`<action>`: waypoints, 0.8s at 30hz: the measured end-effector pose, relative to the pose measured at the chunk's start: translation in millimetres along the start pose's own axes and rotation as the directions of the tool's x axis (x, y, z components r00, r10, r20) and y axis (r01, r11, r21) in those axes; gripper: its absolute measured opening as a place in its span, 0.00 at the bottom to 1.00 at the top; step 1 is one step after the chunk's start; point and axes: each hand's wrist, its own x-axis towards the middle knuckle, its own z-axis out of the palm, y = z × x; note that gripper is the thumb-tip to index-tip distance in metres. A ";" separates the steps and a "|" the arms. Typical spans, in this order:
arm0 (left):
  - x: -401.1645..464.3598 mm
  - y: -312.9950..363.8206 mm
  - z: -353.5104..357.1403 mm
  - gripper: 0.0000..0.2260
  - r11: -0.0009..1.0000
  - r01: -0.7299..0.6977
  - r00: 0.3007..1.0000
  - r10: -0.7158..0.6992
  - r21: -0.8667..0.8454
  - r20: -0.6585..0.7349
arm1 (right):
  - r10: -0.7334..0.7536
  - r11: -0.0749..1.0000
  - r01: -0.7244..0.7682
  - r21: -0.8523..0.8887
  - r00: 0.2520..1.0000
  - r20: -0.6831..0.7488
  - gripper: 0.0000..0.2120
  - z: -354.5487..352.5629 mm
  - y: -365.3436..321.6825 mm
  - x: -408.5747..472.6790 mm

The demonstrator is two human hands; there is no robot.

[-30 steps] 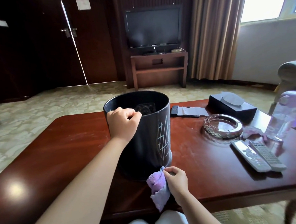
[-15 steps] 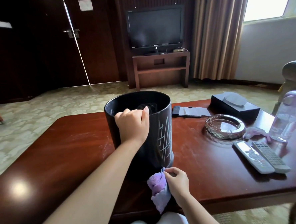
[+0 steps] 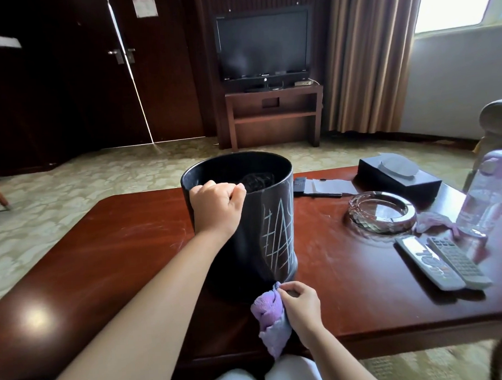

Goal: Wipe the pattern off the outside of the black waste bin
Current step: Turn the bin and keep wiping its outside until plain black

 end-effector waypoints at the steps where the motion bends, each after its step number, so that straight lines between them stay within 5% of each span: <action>1: 0.0 -1.8 -1.0 0.20 1.000 0.001 1.000 -0.001 -0.007 0.009 | 0.000 1.000 0.000 -0.004 1.000 -0.004 0.04 -0.1 -0.3 -0.3; 17: -3.1 -8.5 -10.4 0.21 0.995 -0.041 0.999 0.043 -0.086 0.018 | 0.065 0.998 -0.065 -0.013 0.998 -0.002 0.04 5.9 -15.1 -11.8; 24: -1.1 -0.9 -12.7 0.24 0.995 0.033 0.998 -0.028 -0.093 0.053 | 0.119 0.991 -0.108 0.084 0.982 -0.144 0.02 18.3 -28.0 -24.7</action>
